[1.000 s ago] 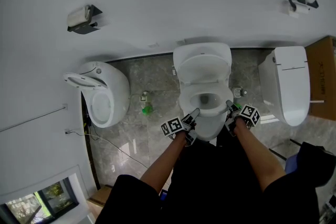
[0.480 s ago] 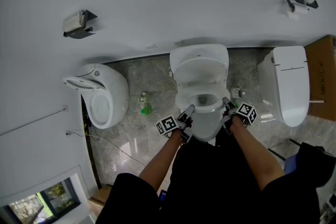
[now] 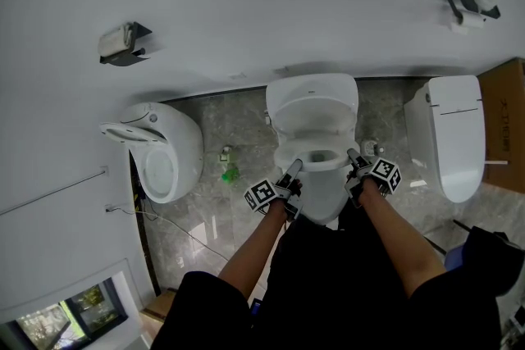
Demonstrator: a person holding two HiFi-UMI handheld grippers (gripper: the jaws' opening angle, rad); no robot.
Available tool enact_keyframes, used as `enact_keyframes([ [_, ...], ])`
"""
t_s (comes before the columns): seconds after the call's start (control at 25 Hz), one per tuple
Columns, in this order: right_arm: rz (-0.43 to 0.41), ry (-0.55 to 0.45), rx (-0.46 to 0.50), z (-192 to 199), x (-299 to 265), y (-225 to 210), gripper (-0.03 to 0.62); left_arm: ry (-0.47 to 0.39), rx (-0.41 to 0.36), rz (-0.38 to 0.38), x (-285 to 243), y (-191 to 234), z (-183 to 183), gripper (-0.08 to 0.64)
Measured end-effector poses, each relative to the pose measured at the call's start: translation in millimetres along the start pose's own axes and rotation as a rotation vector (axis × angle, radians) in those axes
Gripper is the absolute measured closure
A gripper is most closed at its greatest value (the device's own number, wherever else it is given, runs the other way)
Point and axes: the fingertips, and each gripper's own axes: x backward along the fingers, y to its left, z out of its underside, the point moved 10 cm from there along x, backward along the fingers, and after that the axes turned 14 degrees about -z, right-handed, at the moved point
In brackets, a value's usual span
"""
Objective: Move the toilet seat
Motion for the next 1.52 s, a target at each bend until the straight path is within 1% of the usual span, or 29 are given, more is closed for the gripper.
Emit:
enact_keyframes([
  [0.44, -0.045, -0.043, -0.038, -14.3, -21.3, 11.5, 0.345, -0.055, 0.048, 0.008, -18.1, -15.1, -19.9, 0.281],
  [0.64, -0.052, -0.048, -0.049, -17.1, -28.2, 15.3, 0.345, -0.080, 0.061, 0.010, -21.9, -18.3, -25.7, 0.281],
  [0.92, -0.053, -0.045, -0.055, -24.7, -39.2, 20.6, 0.342, -0.085, 0.073, 0.021, -30.2, -23.0, -35.9, 0.281],
  [1.12, -0.064, -0.049, -0.065, -30.7, -43.3, 24.0, 0.342, -0.082, 0.064, 0.032, -36.7, -27.1, -42.1, 0.281],
  [1.52, -0.078, -0.031, -0.072, -37.7, -52.7, 28.2, 0.344, -0.101, 0.078, 0.042, -44.2, -31.3, -50.5, 0.282],
])
